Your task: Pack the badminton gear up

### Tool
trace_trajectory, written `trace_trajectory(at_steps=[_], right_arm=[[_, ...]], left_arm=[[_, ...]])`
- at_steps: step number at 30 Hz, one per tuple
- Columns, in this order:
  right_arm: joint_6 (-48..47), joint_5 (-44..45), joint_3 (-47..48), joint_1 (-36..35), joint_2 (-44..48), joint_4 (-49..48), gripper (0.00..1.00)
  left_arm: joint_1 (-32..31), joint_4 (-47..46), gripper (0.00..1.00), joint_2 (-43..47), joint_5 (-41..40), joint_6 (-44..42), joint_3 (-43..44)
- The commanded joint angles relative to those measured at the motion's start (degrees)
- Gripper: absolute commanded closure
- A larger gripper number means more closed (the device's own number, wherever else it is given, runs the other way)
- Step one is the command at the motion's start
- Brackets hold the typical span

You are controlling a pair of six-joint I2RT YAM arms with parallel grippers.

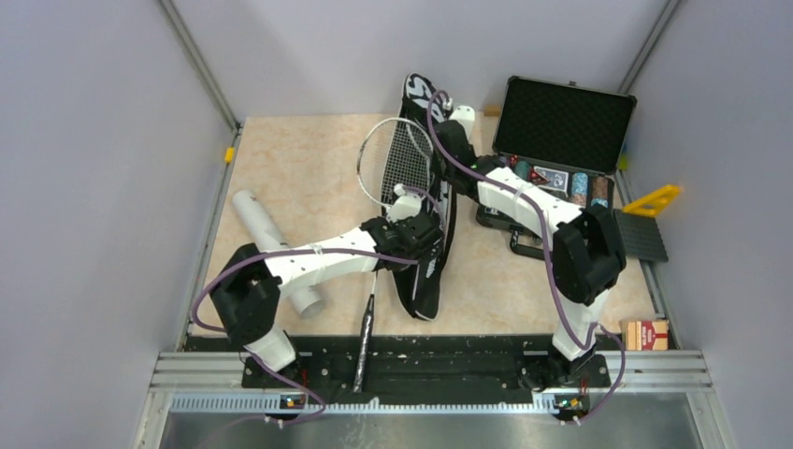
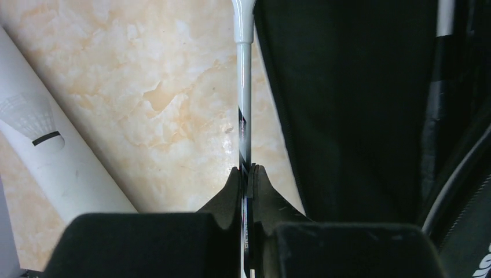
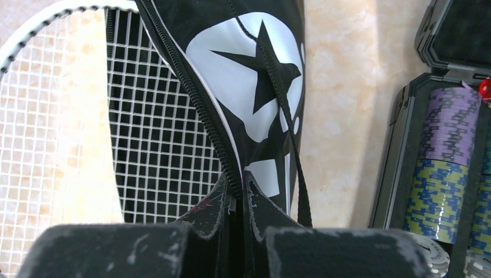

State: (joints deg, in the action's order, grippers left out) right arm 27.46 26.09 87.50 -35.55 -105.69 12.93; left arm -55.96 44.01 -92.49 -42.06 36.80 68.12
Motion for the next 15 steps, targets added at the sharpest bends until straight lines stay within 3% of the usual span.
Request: trace_trajectory(at_steps=[1,7,12,15], right_arm=[[-0.21,-2.62,-0.48,0.31,1.01,-6.55,1.0],[-0.13,-6.08,-1.73,0.89,1.42,-7.9,1.0],[-0.34,-9.65,-5.35,1.01,3.43,-12.24,1.0],[-0.89,-16.14,-9.72,1.01,5.52,-17.85,1.0]], left_arm=[[-1.1,-1.58,1.0,-0.54,-3.41,-1.28,3.47],[-2.21,-5.12,1.0,0.83,-2.14,-4.88,2.09],[-2.21,-4.69,1.0,-3.79,-1.57,-6.14,5.4],[-2.13,-5.08,1.0,-7.15,-2.28,-7.42,8.86]])
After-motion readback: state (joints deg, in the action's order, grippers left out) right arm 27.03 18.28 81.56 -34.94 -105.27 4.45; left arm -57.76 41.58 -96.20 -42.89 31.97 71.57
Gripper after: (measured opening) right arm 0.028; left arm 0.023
